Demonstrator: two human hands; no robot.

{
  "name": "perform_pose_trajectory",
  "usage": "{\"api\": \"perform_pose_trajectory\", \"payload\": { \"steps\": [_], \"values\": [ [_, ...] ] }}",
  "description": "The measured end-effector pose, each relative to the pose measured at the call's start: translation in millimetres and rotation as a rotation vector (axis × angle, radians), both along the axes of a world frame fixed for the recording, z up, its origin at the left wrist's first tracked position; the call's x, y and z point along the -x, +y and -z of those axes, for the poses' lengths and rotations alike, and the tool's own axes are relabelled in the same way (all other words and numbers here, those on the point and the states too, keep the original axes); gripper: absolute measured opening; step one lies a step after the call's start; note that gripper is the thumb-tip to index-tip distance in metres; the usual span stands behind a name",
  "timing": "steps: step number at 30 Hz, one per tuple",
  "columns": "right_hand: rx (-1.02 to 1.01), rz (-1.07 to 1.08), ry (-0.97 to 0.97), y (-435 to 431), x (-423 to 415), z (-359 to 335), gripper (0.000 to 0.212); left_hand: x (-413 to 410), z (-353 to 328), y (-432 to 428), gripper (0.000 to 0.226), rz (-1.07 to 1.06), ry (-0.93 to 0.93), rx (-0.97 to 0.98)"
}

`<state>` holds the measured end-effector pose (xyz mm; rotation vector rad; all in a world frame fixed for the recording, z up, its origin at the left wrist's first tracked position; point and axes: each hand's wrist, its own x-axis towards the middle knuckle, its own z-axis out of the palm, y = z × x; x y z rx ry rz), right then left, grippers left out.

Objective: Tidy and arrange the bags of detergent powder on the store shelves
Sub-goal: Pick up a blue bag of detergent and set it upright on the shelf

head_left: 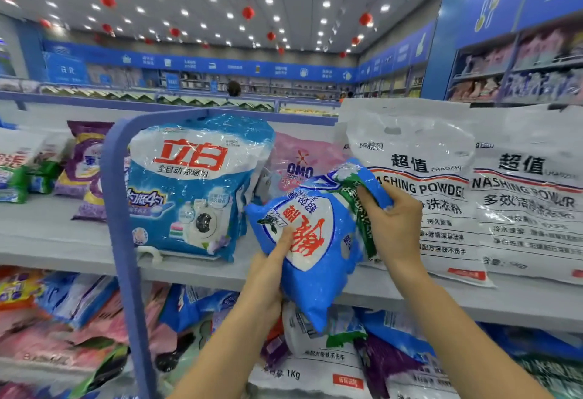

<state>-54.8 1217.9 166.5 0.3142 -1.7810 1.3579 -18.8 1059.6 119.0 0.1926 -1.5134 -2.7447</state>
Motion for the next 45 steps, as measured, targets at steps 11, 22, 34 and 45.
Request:
{"api": "perform_pose_trajectory", "payload": {
  "steps": [11,22,34,45],
  "values": [
    [-0.139,-0.154,-0.385,33.4,-11.7,8.4,0.062,51.4,-128.7,-47.9,0.036,-0.056,0.639,0.970],
    [0.012,-0.530,-0.274,-11.6,21.3,-33.0,0.022,90.0,-180.2,-37.6,0.055,0.080,0.941,2.167],
    [0.166,-0.268,-0.090,-11.1,54.4,-43.9,0.018,104.2,-139.7,-81.9,0.101,-0.473,1.174,1.636],
    [0.209,-0.241,-0.096,-17.6,59.1,-45.0,0.015,91.8,-82.0,-70.2,0.033,-0.450,0.635,0.545]
  ]
}}
